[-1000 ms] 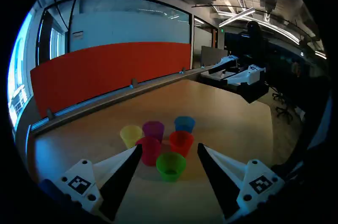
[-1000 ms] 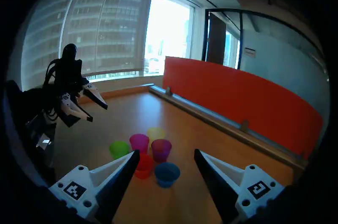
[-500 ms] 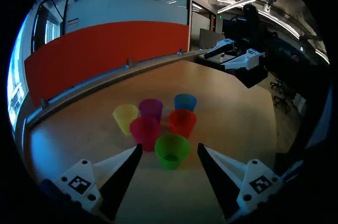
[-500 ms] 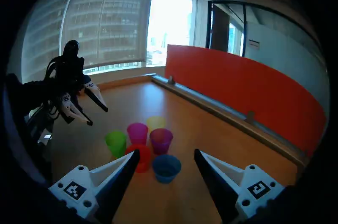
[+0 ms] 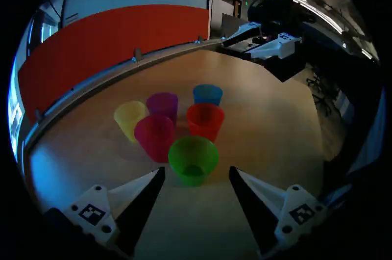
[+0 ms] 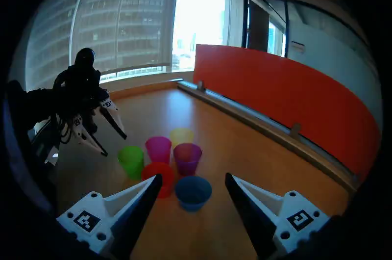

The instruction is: Pour water

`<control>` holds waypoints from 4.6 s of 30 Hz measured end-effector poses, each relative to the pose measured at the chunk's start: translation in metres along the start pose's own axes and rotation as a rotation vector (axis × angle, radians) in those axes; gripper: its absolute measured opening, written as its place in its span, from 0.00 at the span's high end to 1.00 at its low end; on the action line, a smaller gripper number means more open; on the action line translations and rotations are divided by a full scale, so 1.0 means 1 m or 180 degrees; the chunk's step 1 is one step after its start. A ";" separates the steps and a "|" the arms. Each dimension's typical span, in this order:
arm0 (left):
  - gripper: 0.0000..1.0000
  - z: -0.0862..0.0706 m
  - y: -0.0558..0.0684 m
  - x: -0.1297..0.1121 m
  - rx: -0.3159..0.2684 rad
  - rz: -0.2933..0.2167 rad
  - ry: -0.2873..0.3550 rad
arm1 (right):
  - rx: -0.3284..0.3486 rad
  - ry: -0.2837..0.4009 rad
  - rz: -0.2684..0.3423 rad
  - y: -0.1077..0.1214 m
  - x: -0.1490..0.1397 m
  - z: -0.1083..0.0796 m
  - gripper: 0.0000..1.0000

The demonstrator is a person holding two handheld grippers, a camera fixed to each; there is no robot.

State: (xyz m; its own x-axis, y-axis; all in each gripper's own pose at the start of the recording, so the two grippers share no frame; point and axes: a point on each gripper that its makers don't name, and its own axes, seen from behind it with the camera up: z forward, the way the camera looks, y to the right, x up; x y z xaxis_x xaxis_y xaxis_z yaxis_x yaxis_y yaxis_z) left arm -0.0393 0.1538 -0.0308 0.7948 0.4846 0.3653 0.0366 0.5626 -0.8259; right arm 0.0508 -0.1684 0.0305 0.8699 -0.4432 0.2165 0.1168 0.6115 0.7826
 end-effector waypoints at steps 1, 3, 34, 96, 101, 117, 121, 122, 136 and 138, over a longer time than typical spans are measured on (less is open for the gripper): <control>0.03 0.003 -0.001 -0.002 0.0005 0.0009 -0.0019 | 0.0001 -0.0004 0.0004 0.001 -0.001 0.001 0.00; 0.03 0.008 -0.002 -0.006 0.0014 0.0028 -0.0059 | 0.0004 -0.0011 0.0014 0.002 -0.002 0.003 0.00; 0.03 0.056 -0.002 -0.006 -0.0096 0.0040 -0.0096 | 0.0040 -0.0127 0.0093 0.013 -0.023 0.025 0.00; 0.15 0.018 -0.028 0.019 0.0266 0.0012 0.0177 | 0.0186 -0.0575 0.0009 -0.002 -0.093 0.065 0.00; 0.15 0.016 -0.028 0.018 0.0272 0.0023 0.0173 | 0.0189 -0.0592 -0.0013 -0.002 -0.096 0.076 0.00; 0.15 0.015 -0.033 0.010 0.0293 0.0000 0.0146 | 0.0192 -0.0576 0.0041 0.001 -0.101 0.102 0.00; 0.15 0.015 -0.035 0.008 0.0301 -0.0003 0.0143 | 0.0196 -0.0572 0.0035 0.001 -0.101 0.105 0.00; 0.15 0.015 -0.035 0.008 0.0301 -0.0003 0.0141 | 0.0193 -0.0571 0.0031 0.001 -0.101 0.106 0.00; 0.15 0.016 -0.036 0.005 0.0292 -0.0041 0.0153 | 0.0182 -0.0518 0.0050 0.000 -0.101 0.111 0.09; 0.15 0.016 -0.036 0.005 0.0294 -0.0048 0.0162 | 0.0177 -0.0502 0.0072 0.001 -0.100 0.111 0.09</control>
State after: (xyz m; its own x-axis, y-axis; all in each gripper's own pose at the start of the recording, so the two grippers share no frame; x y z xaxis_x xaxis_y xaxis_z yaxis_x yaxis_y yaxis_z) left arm -0.0457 0.1465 0.0078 0.8244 0.4422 0.3532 -0.0052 0.6300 -0.7766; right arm -0.0899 -0.1965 0.0741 0.7853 -0.5300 0.3200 0.0676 0.5872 0.8066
